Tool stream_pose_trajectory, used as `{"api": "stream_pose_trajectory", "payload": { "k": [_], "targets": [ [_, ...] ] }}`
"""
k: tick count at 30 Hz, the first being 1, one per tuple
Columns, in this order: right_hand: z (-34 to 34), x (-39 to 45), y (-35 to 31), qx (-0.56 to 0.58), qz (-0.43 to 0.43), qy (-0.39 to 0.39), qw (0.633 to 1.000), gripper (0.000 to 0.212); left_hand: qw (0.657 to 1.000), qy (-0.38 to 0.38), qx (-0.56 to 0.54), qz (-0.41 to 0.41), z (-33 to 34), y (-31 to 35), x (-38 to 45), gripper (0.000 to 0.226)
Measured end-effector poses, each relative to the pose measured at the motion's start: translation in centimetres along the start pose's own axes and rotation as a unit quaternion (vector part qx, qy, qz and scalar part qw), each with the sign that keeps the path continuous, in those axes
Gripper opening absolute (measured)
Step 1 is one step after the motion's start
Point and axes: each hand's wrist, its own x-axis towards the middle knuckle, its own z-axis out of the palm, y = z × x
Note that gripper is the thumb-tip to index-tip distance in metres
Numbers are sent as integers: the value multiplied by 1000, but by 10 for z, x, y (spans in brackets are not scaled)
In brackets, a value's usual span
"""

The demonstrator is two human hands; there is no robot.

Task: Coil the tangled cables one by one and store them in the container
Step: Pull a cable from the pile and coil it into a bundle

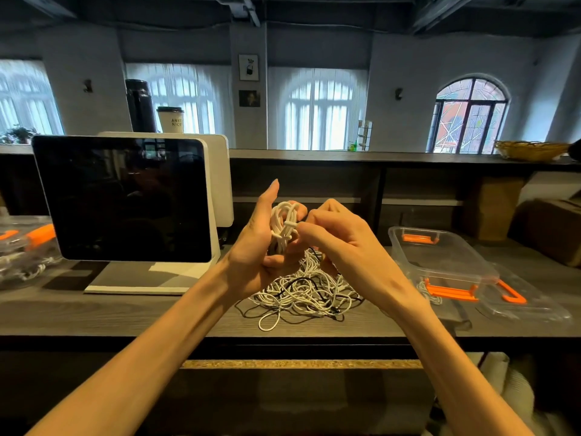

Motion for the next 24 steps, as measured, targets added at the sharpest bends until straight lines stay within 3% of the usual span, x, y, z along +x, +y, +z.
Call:
{"api": "stream_pose_trajectory", "payload": {
  "k": [6, 16, 21, 24],
  "targets": [
    [-1, -3, 3, -43, -42, 38, 997, 33, 1000, 3, 24, -9, 0, 4, -3, 48],
    [3, 2, -7, -171, -15, 47, 984, 36, 986, 92, 140, 24, 13, -6, -4, 45],
    [9, 1, -3, -214, -9, 108, 971, 39, 977, 120, 163, 58, 14, -15, -1, 41],
    [17, -1, 3, -274, -24, 130, 953, 30, 980, 112, 155, 59, 17, -16, -1, 37]
  ]
}}
